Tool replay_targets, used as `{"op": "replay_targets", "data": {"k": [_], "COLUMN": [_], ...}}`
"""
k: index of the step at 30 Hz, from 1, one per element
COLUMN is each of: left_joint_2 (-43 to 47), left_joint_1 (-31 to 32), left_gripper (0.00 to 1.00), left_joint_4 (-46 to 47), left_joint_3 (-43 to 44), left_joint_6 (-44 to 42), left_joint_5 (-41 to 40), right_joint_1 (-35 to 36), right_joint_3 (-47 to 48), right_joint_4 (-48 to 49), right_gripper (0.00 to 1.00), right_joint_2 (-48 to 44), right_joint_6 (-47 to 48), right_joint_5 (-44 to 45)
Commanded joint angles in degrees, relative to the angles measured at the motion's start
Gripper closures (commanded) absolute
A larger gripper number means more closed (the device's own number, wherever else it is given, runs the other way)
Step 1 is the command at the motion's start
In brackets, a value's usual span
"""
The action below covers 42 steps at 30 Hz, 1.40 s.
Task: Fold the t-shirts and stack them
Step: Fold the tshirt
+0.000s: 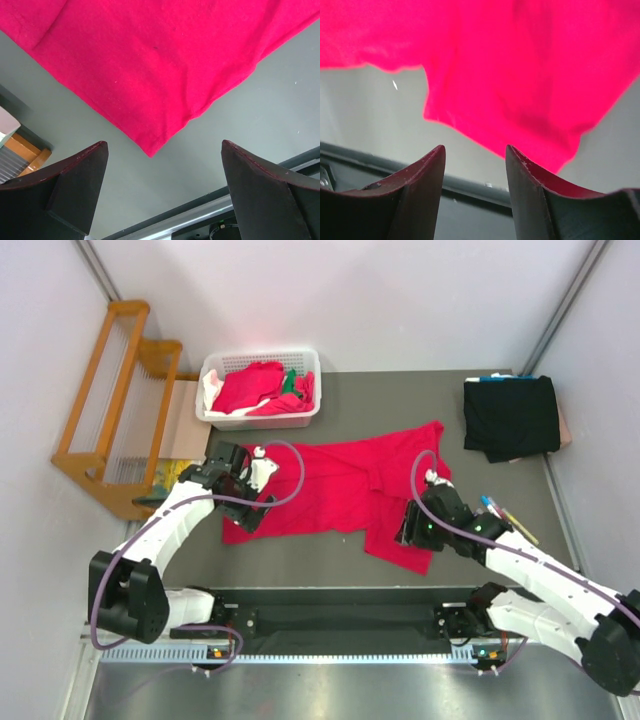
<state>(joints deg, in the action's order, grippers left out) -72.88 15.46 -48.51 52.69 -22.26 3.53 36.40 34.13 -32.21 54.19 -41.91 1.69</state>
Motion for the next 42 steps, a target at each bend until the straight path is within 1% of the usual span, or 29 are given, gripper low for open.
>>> {"op": "replay_targets", "data": {"k": [1,5,11,14,18,23,27,29,30,32,33,35,36,37,38,42], "left_joint_2": [0.90,0.99,1.78,2.13,1.87,1.16,0.37,-0.15,-0.42,-1.29,-1.73,-2.70,-3.31,-3.84,-3.93,-3.94], "left_joint_1": [-0.17,-0.17,-0.26,-0.61,-2.45,-5.17,-6.58,-6.85,-7.02,-7.20,-7.29,-7.38,-7.38,-7.55,-7.64,-7.73], "left_gripper": [0.01,0.01,0.01,0.01,0.01,0.01,0.01,0.01,0.01,0.01,0.01,0.01,0.01,0.01,0.01,0.01], "left_joint_4": [3.25,3.42,4.21,5.09,7.11,9.31,10.80,11.95,12.38,13.26,13.53,14.32,14.58,14.67,14.76,14.76], "left_joint_3": [-0.39,-0.65,-1.36,-2.41,-4.60,-7.24,-8.48,-8.65,-8.74,-8.57,-8.39,-8.13,-7.86,-7.86,-7.77,-7.95], "left_joint_6": [1.52,1.78,1.69,1.52,1.17,0.20,-0.06,0.02,0.02,0.29,0.38,0.90,1.08,1.43,1.34,1.34], "left_joint_5": [-0.46,-0.45,-1.42,-2.47,-2.30,-1.95,-1.07,-0.98,-0.81,-0.55,-0.45,0.24,0.68,0.78,0.86,1.04], "right_joint_1": [3.06,3.50,3.94,4.03,4.03,4.11,4.11,4.12,4.11,4.20,4.20,4.29,4.38,4.47,4.47,4.55], "right_joint_3": [-2.13,-3.89,-6.53,-8.37,-10.39,-10.23,-9.35,-8.82,-8.90,-8.82,-8.82,-8.82,-8.64,-8.64,-8.55,-8.38], "right_joint_4": [-5.84,-9.09,-10.68,-9.81,-6.91,-5.06,-4.36,-4.01,-3.83,-3.39,-3.22,-3.04,-3.04,-3.12,-3.21,-3.83], "right_gripper": [0.49,0.48,0.48,0.48,0.48,0.49,0.51,0.55,0.59,0.63,0.67,0.71,0.78,0.81,0.85,0.95], "right_joint_2": [-4.71,-6.99,-5.77,-4.72,-2.34,0.65,0.65,1.08,1.26,2.14,2.40,2.93,2.93,2.59,2.41,1.35], "right_joint_6": [-5.55,-7.91,-9.77,-9.77,-9.59,-9.33,-8.89,-8.89,-8.89,-8.80,-8.80,-8.89,-8.80,-8.89,-8.98,-9.15], "right_joint_5": [1.82,3.05,5.86,7.79,7.71,7.88,8.24,8.41,8.41,8.33,8.33,8.06,8.15,8.06,8.06,8.32]}}
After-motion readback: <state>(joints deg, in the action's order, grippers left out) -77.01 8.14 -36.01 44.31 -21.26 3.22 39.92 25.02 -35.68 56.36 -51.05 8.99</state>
